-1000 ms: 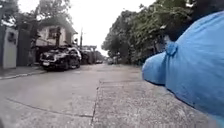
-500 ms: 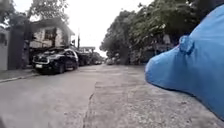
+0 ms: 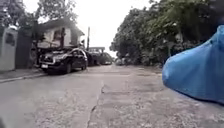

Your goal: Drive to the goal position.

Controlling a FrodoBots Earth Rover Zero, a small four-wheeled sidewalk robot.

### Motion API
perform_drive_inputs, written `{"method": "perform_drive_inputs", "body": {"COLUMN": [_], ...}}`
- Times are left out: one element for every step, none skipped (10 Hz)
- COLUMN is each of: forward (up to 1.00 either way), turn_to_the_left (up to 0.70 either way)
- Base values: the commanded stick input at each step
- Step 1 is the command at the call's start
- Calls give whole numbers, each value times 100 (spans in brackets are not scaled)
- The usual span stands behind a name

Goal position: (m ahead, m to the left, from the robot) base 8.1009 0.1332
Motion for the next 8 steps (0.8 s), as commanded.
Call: {"method": "perform_drive_inputs", "body": {"forward": [100, 100, 100, 100, 100, 100, 100, 100], "turn_to_the_left": [13, 0, 0, 0, 0, 0, 0, 0]}}
